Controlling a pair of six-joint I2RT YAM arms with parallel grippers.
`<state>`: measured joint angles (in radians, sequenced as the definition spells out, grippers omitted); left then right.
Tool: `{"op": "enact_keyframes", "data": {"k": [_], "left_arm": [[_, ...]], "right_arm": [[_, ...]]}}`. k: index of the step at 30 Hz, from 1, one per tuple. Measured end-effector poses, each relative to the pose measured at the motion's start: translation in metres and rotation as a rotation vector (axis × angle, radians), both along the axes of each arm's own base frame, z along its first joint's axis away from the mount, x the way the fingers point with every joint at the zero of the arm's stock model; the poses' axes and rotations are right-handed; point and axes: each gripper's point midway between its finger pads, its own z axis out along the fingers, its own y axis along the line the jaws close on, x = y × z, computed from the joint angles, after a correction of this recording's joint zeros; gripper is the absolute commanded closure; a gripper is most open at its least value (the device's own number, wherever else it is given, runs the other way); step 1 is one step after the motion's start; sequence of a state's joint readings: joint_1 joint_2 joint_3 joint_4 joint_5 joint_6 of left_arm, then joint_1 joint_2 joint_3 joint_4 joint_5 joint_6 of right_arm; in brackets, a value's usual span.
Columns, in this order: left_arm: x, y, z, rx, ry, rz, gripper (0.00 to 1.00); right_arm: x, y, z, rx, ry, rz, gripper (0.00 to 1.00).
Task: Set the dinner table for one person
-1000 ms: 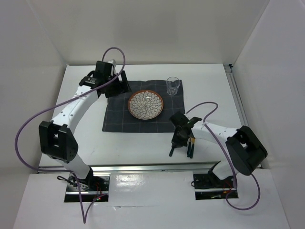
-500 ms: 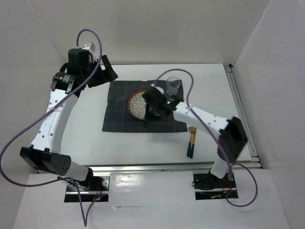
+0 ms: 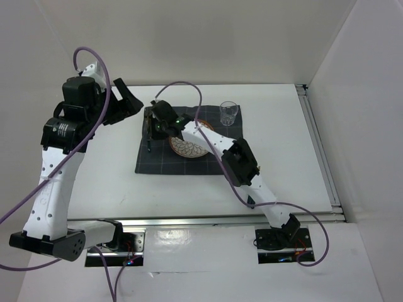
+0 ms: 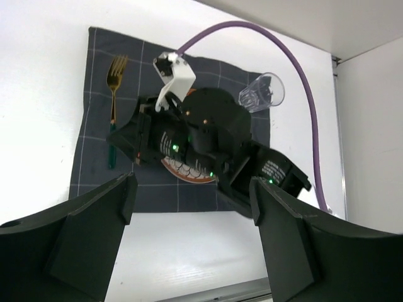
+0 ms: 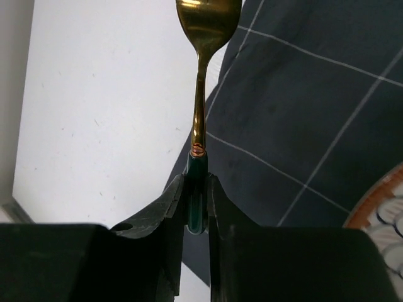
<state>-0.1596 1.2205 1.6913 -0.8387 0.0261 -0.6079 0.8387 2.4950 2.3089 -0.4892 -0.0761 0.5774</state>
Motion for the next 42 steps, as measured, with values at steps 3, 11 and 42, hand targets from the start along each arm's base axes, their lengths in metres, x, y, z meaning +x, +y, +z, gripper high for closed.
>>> {"op": "enact_keyframes", "data": {"k": [3,11,42], "left_arm": [[-0.002,0.003,-0.013,0.007,0.035,0.009,0.1],[-0.004,0.006,-0.028,0.022,0.078,0.02,0.1],[-0.009,0.015,-0.006,0.032,0.031,0.05,0.1]], "right_arm": [[0.004,0.005,-0.014,0.033,0.035,0.017,1.0],[0.025,-0.009,-0.049,0.049,0.107,-0.025,0.59],[-0.157,-0.343,0.039,-0.211,0.161,-0.587,0.41]]}}
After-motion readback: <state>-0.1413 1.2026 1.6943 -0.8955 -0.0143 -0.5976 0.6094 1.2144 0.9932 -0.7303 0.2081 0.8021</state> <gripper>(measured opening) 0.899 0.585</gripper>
